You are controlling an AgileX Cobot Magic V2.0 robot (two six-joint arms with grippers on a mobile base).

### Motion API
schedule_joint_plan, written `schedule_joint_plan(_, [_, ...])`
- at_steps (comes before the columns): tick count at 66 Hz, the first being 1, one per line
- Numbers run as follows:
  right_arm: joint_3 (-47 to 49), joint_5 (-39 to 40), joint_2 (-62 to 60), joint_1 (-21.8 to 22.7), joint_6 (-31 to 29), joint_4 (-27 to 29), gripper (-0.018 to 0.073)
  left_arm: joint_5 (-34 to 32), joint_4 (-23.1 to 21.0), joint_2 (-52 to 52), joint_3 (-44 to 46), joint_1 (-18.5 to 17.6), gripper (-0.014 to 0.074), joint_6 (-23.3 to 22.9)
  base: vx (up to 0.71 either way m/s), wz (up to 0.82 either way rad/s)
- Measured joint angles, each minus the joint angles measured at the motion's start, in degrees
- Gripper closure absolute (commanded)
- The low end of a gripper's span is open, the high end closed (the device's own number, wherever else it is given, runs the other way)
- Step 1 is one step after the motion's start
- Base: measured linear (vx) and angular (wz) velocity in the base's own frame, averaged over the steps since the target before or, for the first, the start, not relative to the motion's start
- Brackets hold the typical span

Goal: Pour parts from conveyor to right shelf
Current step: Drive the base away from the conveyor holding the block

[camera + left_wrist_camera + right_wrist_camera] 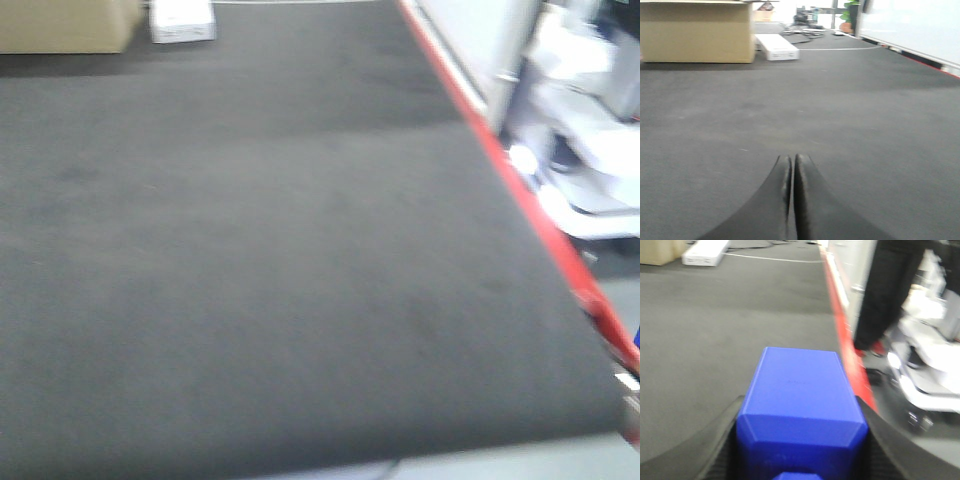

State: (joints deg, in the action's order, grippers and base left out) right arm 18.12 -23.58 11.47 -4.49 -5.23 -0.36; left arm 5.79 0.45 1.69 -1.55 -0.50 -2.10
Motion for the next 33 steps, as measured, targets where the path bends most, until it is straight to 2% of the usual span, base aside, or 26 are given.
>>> schedule_joint_plan(33, [0.0,0.0,-0.1,0.0,0.0,0.0,0.0565,0.0,0.0,0.0,0.0,0.0,0.0603,0.0,-0.37,-0.58])
